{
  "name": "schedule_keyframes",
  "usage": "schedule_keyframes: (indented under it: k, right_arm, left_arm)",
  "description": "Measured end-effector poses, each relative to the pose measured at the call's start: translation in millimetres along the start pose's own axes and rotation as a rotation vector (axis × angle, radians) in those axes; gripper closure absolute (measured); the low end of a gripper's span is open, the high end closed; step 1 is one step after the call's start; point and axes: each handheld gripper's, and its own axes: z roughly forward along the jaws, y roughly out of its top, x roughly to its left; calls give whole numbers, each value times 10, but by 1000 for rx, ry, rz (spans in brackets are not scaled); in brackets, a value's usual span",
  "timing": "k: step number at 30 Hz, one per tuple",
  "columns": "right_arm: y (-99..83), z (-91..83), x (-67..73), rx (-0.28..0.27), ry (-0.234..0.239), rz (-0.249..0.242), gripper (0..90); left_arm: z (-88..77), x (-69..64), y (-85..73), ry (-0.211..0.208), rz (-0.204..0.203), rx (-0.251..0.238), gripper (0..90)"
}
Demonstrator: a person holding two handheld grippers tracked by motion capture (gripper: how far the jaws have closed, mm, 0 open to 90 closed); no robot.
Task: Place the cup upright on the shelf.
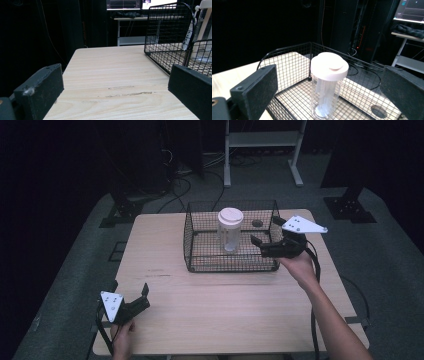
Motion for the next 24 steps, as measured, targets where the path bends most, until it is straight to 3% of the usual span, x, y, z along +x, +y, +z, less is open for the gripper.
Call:
schedule_keyframes:
  k: [24]
  right_arm:
    - [-240,-352,56,15,7,-11,8]
  left_arm:
    - [3,-2,-1,1,-1,2,0]
